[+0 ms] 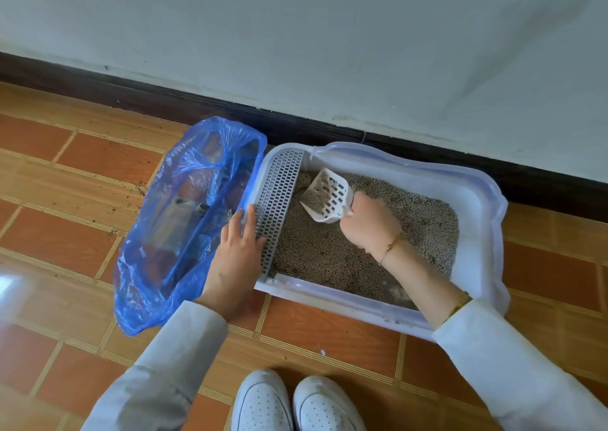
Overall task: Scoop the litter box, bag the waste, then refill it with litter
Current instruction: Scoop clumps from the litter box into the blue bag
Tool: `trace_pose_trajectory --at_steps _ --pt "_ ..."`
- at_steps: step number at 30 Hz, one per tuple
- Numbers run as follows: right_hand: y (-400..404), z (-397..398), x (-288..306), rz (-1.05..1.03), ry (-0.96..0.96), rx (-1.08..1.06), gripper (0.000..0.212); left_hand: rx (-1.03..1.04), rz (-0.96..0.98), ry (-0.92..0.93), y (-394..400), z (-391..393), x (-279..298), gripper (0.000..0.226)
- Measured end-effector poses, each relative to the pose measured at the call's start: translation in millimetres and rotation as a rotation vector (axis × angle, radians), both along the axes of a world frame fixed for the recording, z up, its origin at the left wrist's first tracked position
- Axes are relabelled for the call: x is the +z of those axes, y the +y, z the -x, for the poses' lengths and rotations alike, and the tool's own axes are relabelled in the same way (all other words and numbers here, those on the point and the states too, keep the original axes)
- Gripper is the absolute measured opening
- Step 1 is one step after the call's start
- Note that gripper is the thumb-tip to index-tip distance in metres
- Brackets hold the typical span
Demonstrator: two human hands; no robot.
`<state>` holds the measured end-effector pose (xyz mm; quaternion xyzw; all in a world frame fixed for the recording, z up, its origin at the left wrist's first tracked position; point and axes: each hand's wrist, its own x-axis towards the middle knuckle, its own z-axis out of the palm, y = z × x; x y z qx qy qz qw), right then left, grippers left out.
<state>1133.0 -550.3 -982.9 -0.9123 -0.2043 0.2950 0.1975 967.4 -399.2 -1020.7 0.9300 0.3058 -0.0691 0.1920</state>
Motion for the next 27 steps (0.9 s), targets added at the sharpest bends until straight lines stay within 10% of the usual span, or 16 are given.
trace_pose_trajectory --at_steps 12,27 --pt "44.3 -26.6 4.0 0.147 0.072 0.12 0.017 0.004 0.033 -0.028 3.2 1.5 2.7 0.06" --pt "-8.4 0.0 -48.4 -0.277 0.647 -0.132 0.012 0.014 0.056 -0.048 5.8 1.7 -1.1 0.061"
